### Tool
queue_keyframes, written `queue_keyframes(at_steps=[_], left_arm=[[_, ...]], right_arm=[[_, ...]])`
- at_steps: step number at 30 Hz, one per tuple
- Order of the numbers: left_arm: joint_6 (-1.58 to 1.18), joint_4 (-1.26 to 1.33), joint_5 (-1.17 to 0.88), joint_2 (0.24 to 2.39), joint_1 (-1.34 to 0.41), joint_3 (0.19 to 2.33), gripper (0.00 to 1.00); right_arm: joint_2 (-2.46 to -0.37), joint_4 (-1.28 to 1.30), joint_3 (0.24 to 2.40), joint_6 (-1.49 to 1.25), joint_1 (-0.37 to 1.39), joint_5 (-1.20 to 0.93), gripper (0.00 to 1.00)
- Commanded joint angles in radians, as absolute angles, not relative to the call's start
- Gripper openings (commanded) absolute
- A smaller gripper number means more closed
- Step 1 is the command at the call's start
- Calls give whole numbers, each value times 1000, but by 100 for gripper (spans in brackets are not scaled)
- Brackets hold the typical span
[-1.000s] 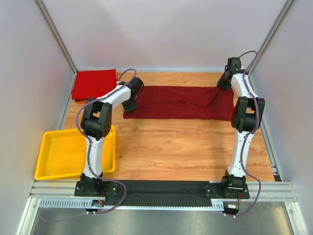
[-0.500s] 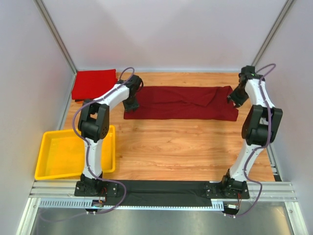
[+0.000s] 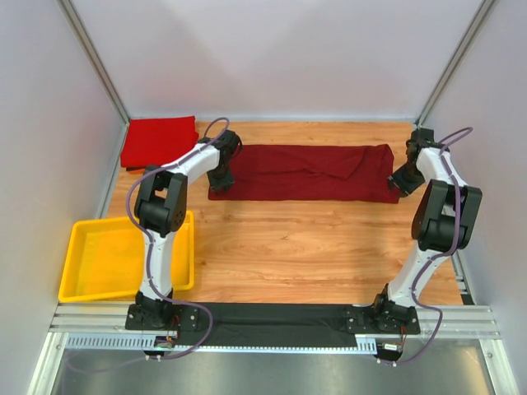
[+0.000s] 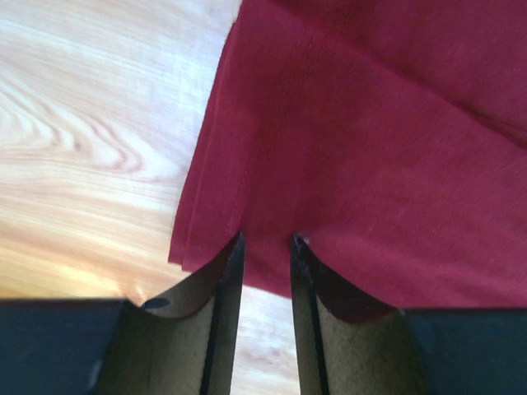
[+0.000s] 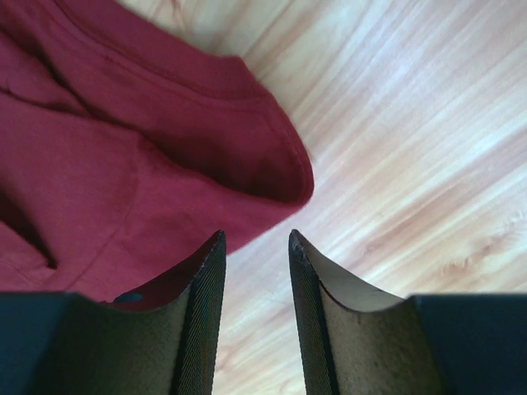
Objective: Fold and stack the t-shirts
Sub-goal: Fold the tshirt
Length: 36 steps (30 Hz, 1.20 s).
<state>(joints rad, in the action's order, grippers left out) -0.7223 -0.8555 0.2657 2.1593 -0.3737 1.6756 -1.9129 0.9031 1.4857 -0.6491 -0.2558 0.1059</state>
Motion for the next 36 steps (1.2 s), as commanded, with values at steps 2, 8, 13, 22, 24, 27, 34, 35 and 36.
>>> queue_keyframes(at_steps=[2, 8, 13, 22, 24, 27, 34, 35, 36], left_arm=[[-695, -894, 340, 2212, -377, 1721, 36], [-709, -950, 374, 2255, -368, 1756, 36], [-715, -960, 377, 2253, -367, 1755, 36], [-733, -957, 362, 2209, -367, 1684, 35], [-733, -953, 351, 2200, -367, 1666, 35], [-735, -943, 339, 2177, -370, 1643, 35], [-747, -983, 336, 2100, -387, 1618, 35], [-746, -977, 333, 2085, -387, 1611, 35], [-746, -980, 333, 2071, -387, 1612, 36]], right_arm=[[-1953, 824, 1476, -669, -255, 184, 38], [-2014, 811, 1439, -640, -268, 227, 29], [-2022, 828, 1425, -635, -276, 274, 12], [-1976, 841, 1358, -629, -301, 328, 4], [-1974, 848, 1348, -629, -301, 328, 4], [-1961, 853, 1332, -627, -301, 330, 5], [-1855, 880, 1278, -620, -310, 347, 9], [-1845, 885, 1279, -620, -310, 350, 11], [-1836, 900, 1284, -618, -310, 357, 14]])
